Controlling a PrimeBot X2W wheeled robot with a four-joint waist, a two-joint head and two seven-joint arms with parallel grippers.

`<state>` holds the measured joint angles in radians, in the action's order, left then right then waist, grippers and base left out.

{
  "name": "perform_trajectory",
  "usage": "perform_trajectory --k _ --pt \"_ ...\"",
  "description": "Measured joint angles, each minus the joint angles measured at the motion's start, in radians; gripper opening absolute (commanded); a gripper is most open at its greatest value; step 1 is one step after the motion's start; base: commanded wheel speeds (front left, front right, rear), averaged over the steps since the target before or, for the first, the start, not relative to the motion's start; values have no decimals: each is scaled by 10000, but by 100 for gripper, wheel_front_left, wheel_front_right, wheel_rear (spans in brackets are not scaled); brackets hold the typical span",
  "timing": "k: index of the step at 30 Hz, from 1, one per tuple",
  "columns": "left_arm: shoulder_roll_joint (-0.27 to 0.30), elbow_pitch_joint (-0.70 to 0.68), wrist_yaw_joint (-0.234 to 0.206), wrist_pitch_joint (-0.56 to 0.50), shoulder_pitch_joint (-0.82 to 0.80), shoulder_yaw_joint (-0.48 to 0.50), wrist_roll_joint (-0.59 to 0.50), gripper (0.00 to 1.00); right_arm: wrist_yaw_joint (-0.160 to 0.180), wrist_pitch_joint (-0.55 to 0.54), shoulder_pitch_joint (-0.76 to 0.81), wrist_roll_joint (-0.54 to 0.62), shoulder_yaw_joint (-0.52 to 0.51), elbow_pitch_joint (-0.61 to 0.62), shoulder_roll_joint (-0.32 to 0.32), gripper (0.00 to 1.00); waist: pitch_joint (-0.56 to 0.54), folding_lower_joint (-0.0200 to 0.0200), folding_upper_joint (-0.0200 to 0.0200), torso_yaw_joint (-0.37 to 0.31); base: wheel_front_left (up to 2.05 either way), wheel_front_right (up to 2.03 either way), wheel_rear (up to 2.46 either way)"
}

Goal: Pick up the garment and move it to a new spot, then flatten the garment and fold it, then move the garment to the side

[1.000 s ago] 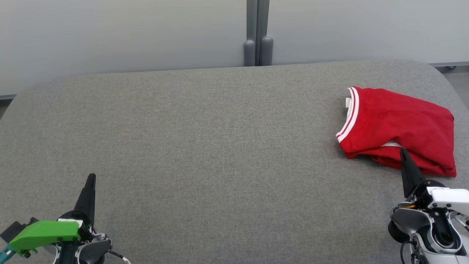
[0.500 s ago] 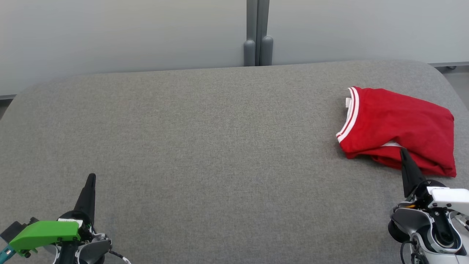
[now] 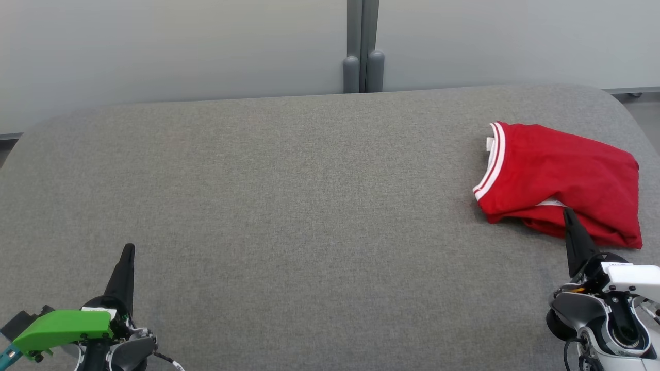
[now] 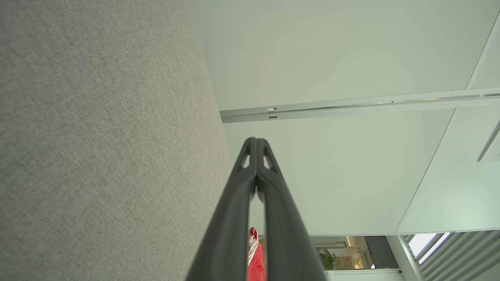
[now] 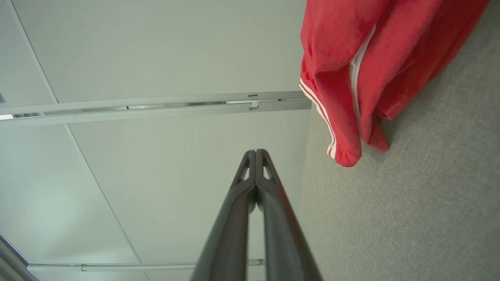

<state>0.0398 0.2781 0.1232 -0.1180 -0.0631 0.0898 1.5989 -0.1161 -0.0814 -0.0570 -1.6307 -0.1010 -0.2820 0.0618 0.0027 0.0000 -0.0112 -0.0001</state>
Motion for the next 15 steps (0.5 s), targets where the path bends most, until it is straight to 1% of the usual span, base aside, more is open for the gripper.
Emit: perform_trajectory --k 15 --pt "-2 -2 0 0 0 -2 0 0 -12 0 -1 0 -10 4 -2 0 1 0 0 0 0 0 0"
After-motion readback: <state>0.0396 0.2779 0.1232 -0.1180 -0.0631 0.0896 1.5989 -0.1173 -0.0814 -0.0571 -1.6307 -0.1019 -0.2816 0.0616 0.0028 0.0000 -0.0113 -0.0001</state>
